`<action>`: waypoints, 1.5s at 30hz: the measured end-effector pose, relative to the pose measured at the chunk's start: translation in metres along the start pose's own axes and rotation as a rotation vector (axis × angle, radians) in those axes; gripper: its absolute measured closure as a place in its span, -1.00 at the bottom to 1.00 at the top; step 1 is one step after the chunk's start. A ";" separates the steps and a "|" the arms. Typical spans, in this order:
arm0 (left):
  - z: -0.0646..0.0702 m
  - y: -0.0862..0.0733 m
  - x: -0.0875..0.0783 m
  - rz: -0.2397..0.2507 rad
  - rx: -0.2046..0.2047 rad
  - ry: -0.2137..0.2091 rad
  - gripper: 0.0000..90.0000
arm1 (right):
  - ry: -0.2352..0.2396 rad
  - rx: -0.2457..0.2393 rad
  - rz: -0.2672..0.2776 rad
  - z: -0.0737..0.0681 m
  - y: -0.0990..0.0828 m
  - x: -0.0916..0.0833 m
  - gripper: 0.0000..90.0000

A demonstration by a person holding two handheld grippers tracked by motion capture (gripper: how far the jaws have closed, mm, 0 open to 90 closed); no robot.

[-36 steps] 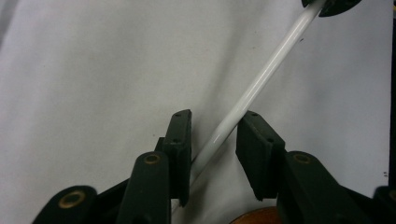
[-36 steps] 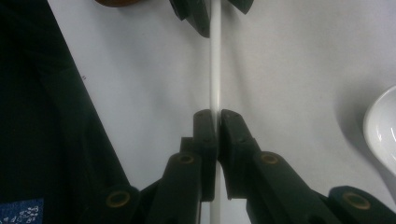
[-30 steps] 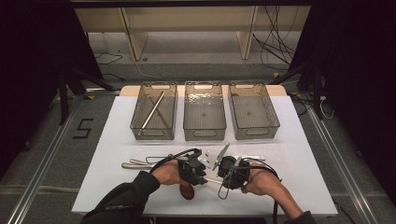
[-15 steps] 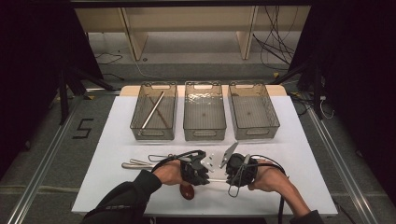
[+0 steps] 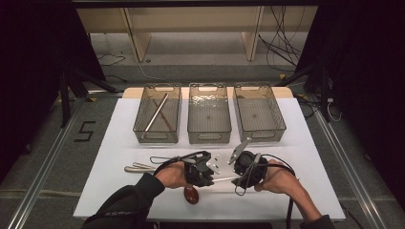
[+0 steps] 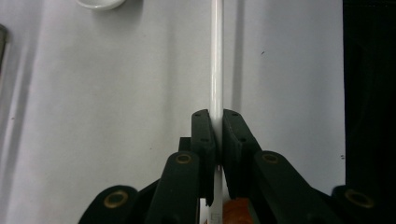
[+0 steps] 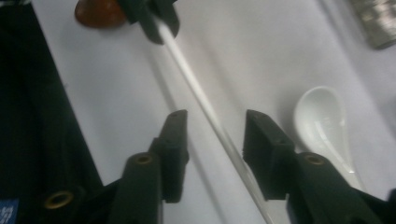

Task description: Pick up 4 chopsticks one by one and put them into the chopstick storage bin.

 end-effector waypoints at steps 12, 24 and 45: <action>-0.020 -0.009 -0.017 -0.032 -0.104 0.078 0.86 | -0.115 0.101 0.173 0.007 0.013 -0.023 -0.18; -0.046 -0.027 -0.048 0.034 -0.259 0.152 0.86 | -0.116 0.198 0.284 0.004 0.008 -0.027 -0.25; -0.087 -0.066 -0.088 0.096 -0.444 0.242 0.86 | -0.120 0.286 0.305 0.002 -0.001 -0.003 -0.42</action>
Point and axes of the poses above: each handheld gripper's, and its own axes: x roughly forward along the jaws, y roughly out of its top, z roughly to its right, the point moved 6 cm from there along x, roughly forward along the jaws
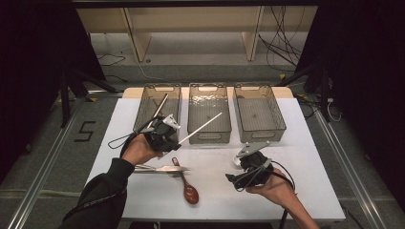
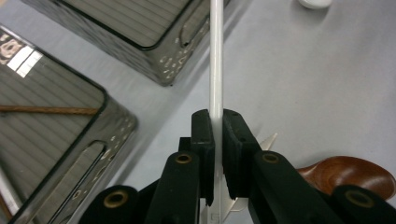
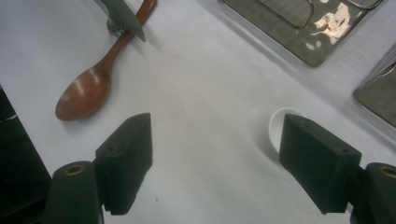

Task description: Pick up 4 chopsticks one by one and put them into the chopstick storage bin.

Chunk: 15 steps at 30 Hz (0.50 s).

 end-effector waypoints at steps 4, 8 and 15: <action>-0.010 -0.001 -0.008 0.021 -0.031 0.019 0.86 | -0.004 0.013 0.003 0.001 -0.002 0.001 -0.44; -0.025 -0.004 -0.018 0.033 -0.067 0.042 0.86 | 0.001 0.013 -0.008 0.000 -0.005 0.003 -0.44; -0.057 -0.003 -0.032 0.053 -0.128 0.106 0.86 | 0.015 0.010 -0.013 -0.003 -0.005 0.006 -0.45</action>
Point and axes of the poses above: each handheld gripper's, and its own axes: x roughly forward along the jaws, y roughly out of its top, z roughly to its right, the point moved 6 cm from there along x, roughly forward along the jaws
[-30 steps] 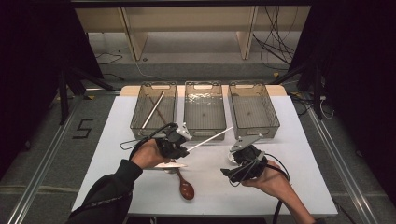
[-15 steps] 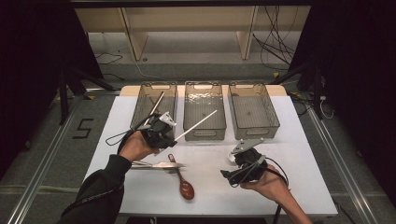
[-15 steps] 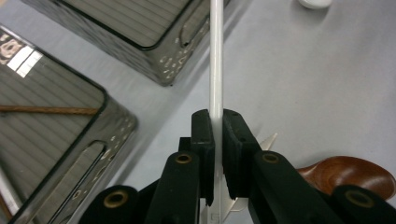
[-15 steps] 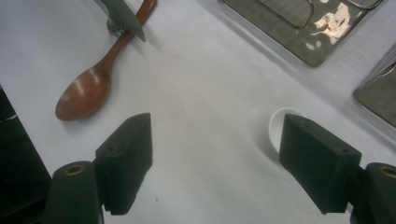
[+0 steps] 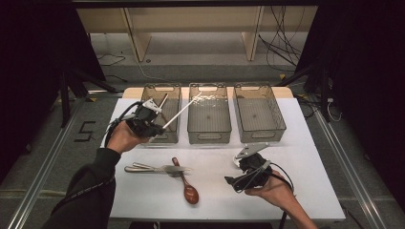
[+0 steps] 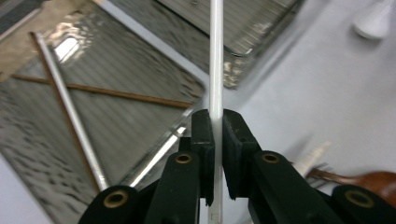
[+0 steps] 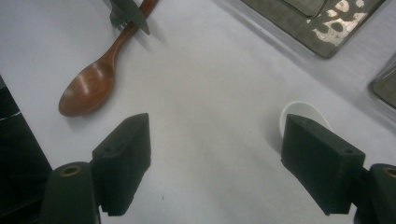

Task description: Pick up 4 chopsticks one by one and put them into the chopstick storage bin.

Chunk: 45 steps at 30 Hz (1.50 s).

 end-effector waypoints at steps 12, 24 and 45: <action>-0.053 0.008 0.018 -0.007 -0.119 0.081 0.85 | 0.012 -0.010 0.019 -0.004 0.003 0.000 -0.46; -0.081 0.005 0.037 -0.022 -0.197 0.121 0.86 | 0.018 -0.014 0.025 -0.006 0.004 0.000 -0.46; -0.091 0.001 0.057 -0.030 -0.278 0.151 0.68 | 0.027 -0.020 0.015 -0.007 0.002 0.000 -0.46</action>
Point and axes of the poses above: each handheld gripper's, and its own axes: x roughly forward along the jaws, y roughly out of its top, z roughly to its right, the point moved 6 cm from there along x, roughly forward along the jaws
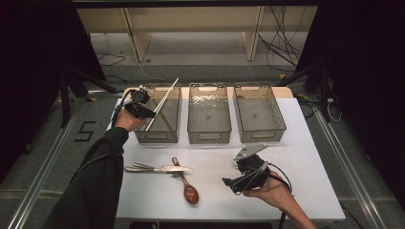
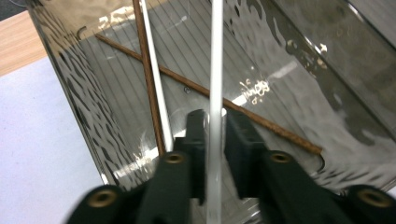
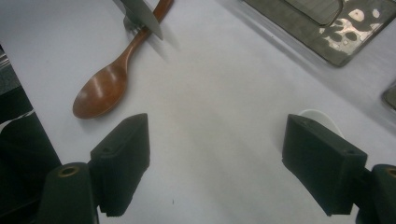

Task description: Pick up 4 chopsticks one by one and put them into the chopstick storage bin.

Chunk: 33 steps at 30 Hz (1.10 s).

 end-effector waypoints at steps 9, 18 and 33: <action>0.018 -0.004 -0.022 0.035 -0.016 -0.040 0.06 | -0.009 0.011 0.006 0.004 -0.001 -0.002 -0.46; 0.045 -0.028 -0.041 0.094 0.012 -0.087 -0.30 | -0.032 0.037 0.008 0.018 -0.002 -0.005 -0.46; 0.090 -0.060 -0.066 0.123 0.114 -0.176 -0.53 | -0.084 0.083 -0.015 0.055 -0.014 -0.011 -0.46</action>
Point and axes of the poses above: each handheld gripper's, and its own axes: x roughly forward along the jaws, y roughly out of its top, z roughly to its right, the point moved 6 cm from there along x, roughly forward along the jaws
